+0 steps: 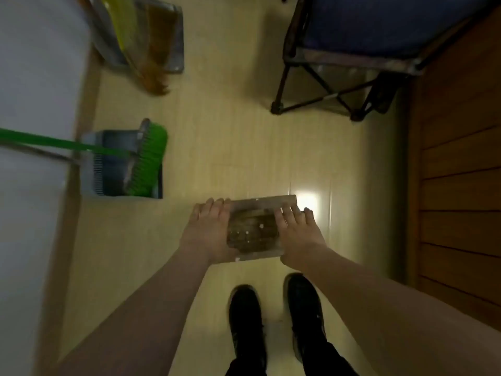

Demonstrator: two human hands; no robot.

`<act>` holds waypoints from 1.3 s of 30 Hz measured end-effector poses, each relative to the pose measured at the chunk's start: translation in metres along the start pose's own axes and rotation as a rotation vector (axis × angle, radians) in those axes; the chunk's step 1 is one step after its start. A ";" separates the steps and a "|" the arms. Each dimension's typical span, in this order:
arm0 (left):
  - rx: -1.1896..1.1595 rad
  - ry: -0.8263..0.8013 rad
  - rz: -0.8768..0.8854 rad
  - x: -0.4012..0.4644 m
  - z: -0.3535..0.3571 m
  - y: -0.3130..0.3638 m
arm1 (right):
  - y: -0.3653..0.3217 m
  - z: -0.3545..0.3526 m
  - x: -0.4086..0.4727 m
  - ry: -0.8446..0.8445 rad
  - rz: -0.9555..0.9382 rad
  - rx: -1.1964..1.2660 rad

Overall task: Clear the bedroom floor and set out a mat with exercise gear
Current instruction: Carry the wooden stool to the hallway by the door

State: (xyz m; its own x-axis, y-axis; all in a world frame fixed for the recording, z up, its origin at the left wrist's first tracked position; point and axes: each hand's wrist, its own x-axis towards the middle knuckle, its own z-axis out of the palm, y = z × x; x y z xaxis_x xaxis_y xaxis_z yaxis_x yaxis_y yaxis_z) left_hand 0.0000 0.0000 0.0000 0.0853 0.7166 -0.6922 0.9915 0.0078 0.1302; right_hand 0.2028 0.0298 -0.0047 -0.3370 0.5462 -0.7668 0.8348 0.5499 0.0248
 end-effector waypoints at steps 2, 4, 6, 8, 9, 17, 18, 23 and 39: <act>0.028 -0.027 0.022 0.026 0.035 0.002 | -0.001 0.023 0.032 -0.006 0.020 -0.009; 0.062 -0.053 0.039 0.041 0.061 0.007 | 0.001 0.037 0.051 -0.007 0.018 -0.001; 0.087 -0.002 0.034 0.051 0.080 0.014 | 0.002 0.048 0.064 -0.004 0.007 -0.027; 0.128 0.022 0.018 0.052 0.081 0.018 | 0.004 0.047 0.067 -0.007 -0.021 -0.056; 0.136 0.028 0.007 0.051 0.082 0.020 | 0.005 0.046 0.066 0.006 -0.036 -0.064; 0.015 -0.012 -0.023 -0.027 -0.019 0.037 | 0.024 -0.066 -0.020 0.013 -0.148 -0.141; 0.004 0.013 -0.031 -0.048 -0.038 0.043 | 0.027 -0.082 -0.044 0.026 -0.149 -0.140; -0.027 0.106 -0.079 -0.163 -0.143 0.078 | 0.037 -0.176 -0.172 0.116 -0.177 -0.122; -0.278 0.249 -0.475 -0.492 -0.203 0.182 | -0.008 -0.252 -0.450 0.249 -0.538 -0.358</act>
State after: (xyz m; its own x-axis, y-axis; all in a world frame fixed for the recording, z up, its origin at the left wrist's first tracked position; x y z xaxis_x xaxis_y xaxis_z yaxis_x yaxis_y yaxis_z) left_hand 0.1181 -0.2096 0.5087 -0.4193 0.7314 -0.5378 0.8495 0.5250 0.0517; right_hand 0.2383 -0.0612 0.5012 -0.7892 0.2444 -0.5634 0.3431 0.9364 -0.0745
